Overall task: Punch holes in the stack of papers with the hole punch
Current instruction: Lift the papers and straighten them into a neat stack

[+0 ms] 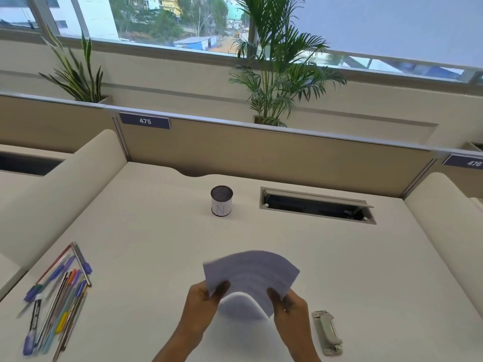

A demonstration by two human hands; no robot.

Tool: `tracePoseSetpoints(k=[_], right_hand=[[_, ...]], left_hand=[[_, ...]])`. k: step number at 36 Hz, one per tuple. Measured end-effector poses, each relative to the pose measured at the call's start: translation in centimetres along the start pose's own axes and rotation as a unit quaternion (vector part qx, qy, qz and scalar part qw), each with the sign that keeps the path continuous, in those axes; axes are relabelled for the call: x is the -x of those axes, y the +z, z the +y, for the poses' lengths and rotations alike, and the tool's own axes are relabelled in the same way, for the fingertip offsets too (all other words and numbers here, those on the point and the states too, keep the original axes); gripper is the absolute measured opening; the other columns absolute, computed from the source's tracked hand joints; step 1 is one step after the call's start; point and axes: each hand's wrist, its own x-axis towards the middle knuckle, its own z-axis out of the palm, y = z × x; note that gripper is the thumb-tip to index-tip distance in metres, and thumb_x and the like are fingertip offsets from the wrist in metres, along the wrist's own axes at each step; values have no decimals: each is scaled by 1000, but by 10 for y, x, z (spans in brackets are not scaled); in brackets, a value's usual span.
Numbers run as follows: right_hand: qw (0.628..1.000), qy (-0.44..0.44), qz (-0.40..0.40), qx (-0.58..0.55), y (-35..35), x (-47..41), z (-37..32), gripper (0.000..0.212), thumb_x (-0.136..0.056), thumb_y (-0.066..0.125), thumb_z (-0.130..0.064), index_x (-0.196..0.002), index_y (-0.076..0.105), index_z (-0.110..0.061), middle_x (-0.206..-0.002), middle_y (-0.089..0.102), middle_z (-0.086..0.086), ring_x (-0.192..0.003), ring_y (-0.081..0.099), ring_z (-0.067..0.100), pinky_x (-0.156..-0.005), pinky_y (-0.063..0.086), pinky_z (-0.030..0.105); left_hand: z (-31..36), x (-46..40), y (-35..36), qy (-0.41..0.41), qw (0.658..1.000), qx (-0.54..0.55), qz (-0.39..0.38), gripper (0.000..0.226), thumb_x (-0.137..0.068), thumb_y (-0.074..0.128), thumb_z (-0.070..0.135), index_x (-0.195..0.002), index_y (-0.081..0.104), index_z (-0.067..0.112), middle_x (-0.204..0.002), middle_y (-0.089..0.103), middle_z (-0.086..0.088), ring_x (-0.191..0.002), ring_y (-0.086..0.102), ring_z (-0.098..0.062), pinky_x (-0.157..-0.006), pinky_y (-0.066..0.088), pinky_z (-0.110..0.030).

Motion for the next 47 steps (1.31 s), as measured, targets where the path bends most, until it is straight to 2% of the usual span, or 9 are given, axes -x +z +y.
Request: tracePoseSetpoints(k=[4,11,14,17,21,26,29,39,47], right_hand=[[1000,2,2,-23,-2,-2,0,17,-100,73,-16,-85,67,-23,-67,69,5,-59,47,3,-55,40,23],[996,63,-49,-41,-1,0,17,22,-97,75,-8,-86,75,-27,-72,75,9,-65,58,11,-65,49,32],[988,89,-93,-81,-13,-5,15,28,-95,77,-4,-97,83,-32,-93,85,-1,-87,80,16,-80,63,31],[974,117,-151,-124,-27,-9,11,17,-91,83,-11,-104,84,-22,-104,85,5,-101,81,26,-92,65,42],[940,209,-167,-211,-40,-12,13,47,-73,97,-28,-112,80,-8,-110,83,19,-104,80,36,-87,67,43],[887,293,-107,-339,-18,-1,3,44,-74,89,-7,-115,75,1,-109,78,24,-100,76,44,-78,68,47],[882,302,-91,-351,-1,6,-7,37,-82,85,-9,-118,77,-4,-115,80,22,-106,77,46,-80,67,51],[947,234,-42,-214,-29,-22,-2,20,-93,79,-5,-113,79,-8,-102,85,10,-91,83,31,-73,69,49],[974,166,-49,-148,-57,-50,-11,20,-96,75,-6,-110,82,-18,-102,86,2,-90,83,25,-71,68,37]], left_hand=[[6,-2,0,8,1000,10,5,16,-99,74,22,-92,87,29,-89,85,4,-74,74,0,-69,57,-15],[-1,1,-1,-30,1000,6,2,19,-101,72,23,-92,87,30,-92,86,0,-82,80,-15,-71,62,-25],[3,0,-6,-39,998,41,15,13,-98,74,30,-98,86,31,-99,86,-1,-89,82,-23,-71,64,-27],[8,-1,-12,-49,994,90,32,21,-87,79,38,-102,86,26,-105,86,-1,-94,83,-24,-76,67,-31],[9,-3,-14,-65,981,171,66,38,-84,80,36,-118,80,19,-115,84,-3,-104,81,-26,-86,64,-39],[7,8,0,-103,939,317,86,45,-86,76,26,-130,72,20,-125,81,-3,-109,80,-26,-76,68,-34],[-1,13,13,-126,928,337,100,38,-94,72,17,-131,71,23,-124,81,-2,-113,77,-33,-88,65,-41],[-3,-10,-39,-107,937,313,114,31,-101,66,10,-131,71,18,-120,83,-3,-100,82,-19,-73,69,-34],[18,-28,-82,-78,992,94,-8,46,-85,81,35,-131,74,30,-120,82,-5,-111,79,-24,-85,63,-36]])
